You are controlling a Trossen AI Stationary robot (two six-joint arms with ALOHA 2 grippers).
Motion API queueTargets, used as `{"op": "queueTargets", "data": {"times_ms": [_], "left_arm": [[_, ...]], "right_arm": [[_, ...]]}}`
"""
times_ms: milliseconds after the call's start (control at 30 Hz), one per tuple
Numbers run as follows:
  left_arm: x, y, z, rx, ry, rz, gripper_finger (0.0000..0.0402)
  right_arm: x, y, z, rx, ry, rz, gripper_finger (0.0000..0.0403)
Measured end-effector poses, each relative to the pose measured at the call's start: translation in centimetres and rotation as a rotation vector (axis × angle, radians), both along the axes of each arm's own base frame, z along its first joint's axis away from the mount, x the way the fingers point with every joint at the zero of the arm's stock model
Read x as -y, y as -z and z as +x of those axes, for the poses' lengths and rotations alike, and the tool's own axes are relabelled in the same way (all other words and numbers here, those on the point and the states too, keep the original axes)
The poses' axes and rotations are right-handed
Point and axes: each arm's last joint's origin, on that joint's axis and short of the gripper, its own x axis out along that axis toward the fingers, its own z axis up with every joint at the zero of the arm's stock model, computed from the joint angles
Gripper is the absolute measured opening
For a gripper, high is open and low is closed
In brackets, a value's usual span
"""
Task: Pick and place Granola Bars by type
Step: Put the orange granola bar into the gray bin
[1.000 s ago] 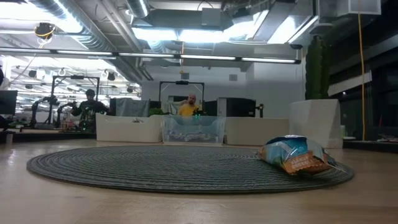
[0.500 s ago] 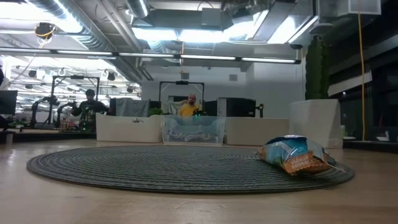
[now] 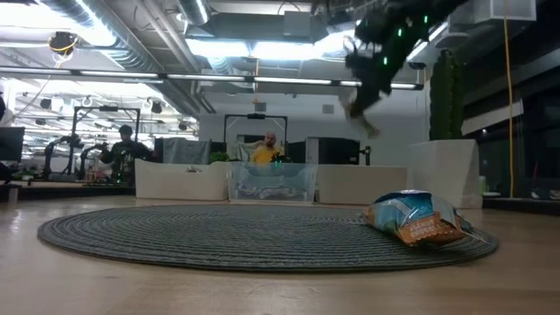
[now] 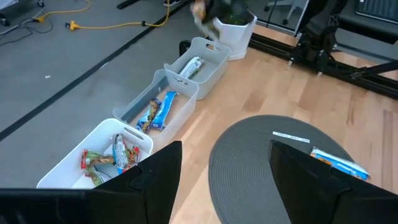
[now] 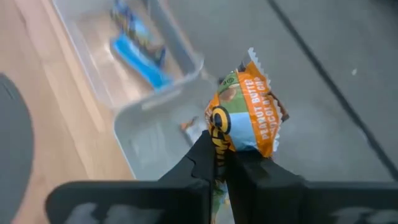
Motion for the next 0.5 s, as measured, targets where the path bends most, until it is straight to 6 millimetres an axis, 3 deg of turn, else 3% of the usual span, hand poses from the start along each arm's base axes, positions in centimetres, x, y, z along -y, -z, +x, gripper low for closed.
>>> {"op": "queueTargets", "data": {"times_ms": [167,333,500], "left_arm": [[0.0,0.0,0.0,0.000,-0.001,0.001,0.0230],[0.0,0.0,0.0,0.000,-0.001,0.001,0.0230],[0.0,0.0,0.0,0.000,-0.001,0.001,0.0230]], "right_arm": [[0.4,4.6,0.3,-0.087,-0.024,0.039,0.0026],[0.8,5.3,0.6,-0.110,-0.023,0.034,0.0037],[1.0,4.8,0.7,-0.118,-0.004,-0.006,0.0103]]}}
